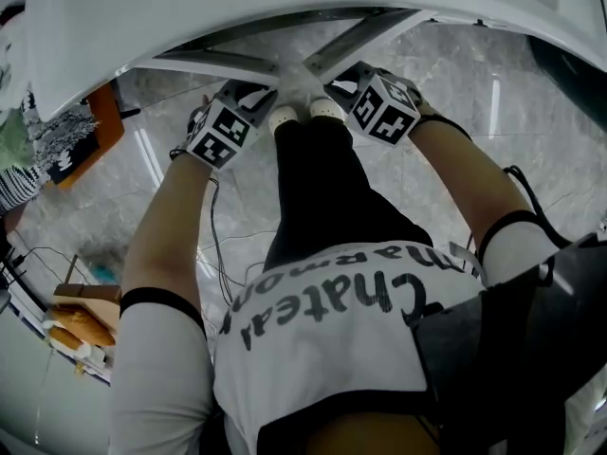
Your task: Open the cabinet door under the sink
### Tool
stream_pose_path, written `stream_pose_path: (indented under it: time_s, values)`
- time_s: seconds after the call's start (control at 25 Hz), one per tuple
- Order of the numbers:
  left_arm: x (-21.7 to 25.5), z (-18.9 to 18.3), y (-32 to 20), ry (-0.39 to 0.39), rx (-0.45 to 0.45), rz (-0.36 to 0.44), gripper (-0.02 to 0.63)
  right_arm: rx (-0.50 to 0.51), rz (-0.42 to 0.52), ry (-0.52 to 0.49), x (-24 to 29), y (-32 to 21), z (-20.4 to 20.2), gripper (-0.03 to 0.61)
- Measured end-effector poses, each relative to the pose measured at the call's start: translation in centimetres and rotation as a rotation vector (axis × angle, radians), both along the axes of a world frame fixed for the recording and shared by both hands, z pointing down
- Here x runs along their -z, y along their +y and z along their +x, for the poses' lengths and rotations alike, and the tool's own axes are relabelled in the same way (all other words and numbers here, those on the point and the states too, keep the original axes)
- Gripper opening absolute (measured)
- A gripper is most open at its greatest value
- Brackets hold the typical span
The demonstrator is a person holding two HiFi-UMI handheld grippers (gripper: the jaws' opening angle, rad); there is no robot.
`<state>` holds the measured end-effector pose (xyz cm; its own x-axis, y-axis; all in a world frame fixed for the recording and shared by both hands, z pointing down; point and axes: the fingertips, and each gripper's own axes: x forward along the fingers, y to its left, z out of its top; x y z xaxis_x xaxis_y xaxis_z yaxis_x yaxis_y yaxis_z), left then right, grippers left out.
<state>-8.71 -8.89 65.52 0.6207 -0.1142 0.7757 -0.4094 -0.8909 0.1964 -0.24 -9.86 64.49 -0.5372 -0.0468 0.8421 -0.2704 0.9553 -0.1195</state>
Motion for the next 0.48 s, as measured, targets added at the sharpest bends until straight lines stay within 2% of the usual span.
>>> stream_pose_path:
  time_s: [0.48]
  values:
    - [-0.1,-1.2,1.9,-0.040,-0.045,0.005,0.044,0.063,0.001,0.047,-0.2,2.2,2.1,0.040]
